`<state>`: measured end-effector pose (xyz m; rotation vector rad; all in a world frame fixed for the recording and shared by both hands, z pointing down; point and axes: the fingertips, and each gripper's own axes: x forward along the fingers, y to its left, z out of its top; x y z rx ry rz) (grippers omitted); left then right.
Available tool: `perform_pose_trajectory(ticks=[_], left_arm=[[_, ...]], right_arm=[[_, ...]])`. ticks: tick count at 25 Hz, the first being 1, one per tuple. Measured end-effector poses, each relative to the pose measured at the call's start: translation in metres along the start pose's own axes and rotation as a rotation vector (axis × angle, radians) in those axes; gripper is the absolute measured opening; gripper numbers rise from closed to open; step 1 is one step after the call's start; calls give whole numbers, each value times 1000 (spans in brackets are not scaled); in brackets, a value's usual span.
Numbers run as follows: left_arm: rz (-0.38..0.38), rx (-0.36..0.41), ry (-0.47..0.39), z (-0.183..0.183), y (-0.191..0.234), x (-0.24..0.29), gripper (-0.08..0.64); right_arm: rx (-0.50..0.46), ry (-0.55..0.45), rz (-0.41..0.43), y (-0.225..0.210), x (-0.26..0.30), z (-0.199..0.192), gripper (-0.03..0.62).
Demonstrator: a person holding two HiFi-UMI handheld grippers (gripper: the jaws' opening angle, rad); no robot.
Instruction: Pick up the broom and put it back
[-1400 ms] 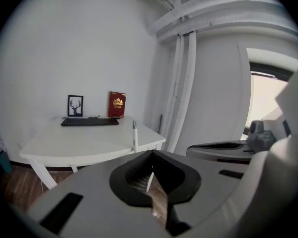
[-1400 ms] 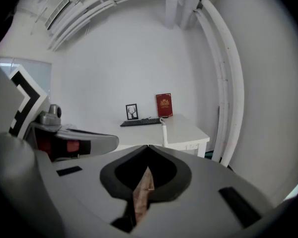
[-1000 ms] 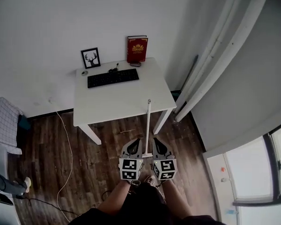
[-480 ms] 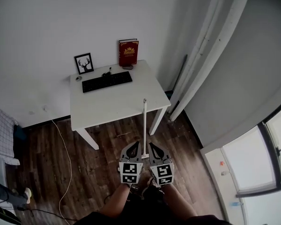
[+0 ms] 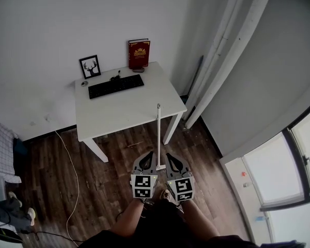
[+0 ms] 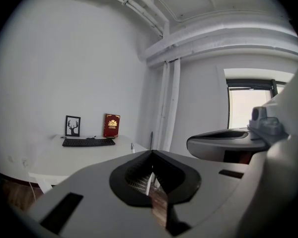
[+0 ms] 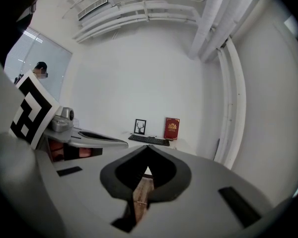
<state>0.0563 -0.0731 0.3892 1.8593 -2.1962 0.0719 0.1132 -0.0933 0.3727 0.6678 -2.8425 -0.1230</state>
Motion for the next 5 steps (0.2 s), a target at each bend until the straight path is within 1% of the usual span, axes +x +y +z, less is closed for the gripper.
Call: perform_pose_trajectory(ticks=[5], left_arm=[[13,11,-3,-5,8,-2,2]], right_arm=[[20,0,-1,3,0,-5,21]])
